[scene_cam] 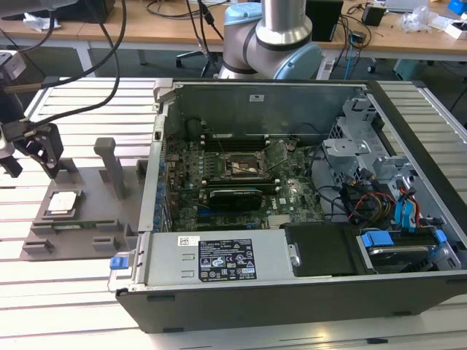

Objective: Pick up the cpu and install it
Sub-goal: 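Pick up the cpu and move it towards the insertion slot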

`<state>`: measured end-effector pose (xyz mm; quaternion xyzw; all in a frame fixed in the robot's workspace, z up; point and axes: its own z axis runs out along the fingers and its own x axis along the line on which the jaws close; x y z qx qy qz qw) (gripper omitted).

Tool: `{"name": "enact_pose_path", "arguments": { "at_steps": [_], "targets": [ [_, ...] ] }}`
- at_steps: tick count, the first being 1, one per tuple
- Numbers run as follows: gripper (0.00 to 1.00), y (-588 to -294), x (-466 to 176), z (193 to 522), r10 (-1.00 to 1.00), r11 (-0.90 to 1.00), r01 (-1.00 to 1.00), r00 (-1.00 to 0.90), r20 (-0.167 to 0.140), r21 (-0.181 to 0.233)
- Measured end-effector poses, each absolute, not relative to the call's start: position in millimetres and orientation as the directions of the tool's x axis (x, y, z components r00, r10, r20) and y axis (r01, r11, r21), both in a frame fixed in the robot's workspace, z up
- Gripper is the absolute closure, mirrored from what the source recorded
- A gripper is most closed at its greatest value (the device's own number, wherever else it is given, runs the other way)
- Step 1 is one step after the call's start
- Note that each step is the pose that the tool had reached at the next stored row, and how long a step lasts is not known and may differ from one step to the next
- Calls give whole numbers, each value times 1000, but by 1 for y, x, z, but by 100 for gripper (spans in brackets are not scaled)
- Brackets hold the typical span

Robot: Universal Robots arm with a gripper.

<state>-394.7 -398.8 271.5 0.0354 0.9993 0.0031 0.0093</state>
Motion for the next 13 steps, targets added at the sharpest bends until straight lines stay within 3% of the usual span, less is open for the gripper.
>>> {"name": "enact_pose_path", "arguments": {
  "at_steps": [13],
  "targets": [
    [34,-399,-390,257,54,999,54,-998,-19,-6]
  ]
}}
